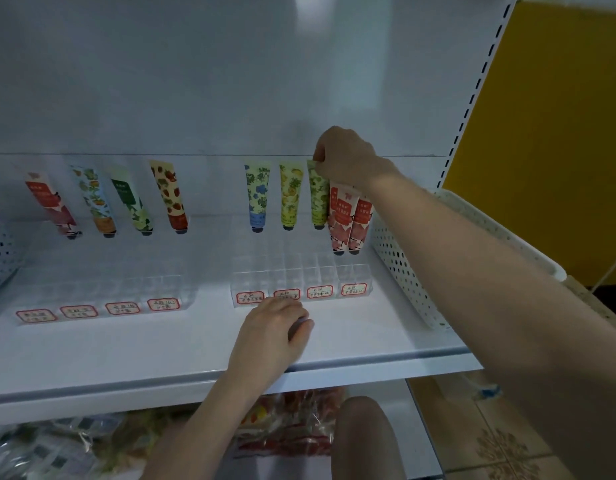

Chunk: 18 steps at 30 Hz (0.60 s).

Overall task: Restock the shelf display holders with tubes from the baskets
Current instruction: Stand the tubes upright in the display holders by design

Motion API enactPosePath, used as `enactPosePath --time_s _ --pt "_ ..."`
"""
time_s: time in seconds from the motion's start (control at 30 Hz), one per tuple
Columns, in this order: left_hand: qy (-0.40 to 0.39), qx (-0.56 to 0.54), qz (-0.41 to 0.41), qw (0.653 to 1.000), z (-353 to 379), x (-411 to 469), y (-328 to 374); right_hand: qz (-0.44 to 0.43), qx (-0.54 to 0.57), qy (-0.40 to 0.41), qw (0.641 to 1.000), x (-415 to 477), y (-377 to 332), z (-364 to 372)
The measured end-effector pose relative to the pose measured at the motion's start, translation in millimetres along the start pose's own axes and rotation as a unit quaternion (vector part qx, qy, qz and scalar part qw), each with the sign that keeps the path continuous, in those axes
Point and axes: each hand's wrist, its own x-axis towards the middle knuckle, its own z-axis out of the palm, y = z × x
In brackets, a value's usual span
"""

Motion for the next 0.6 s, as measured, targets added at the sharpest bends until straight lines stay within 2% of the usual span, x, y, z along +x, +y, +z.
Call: enactPosePath --time_s 0.43,0.6 --pt "0.003 0.001 0.010 1.000 2 0 -2 0.005 0.001 0.004 1.000 3 7 5" --pt "0.011 -0.002 0.016 1.000 2 1 -3 -0.007 0.049 0.005 0.999 1 12 4"
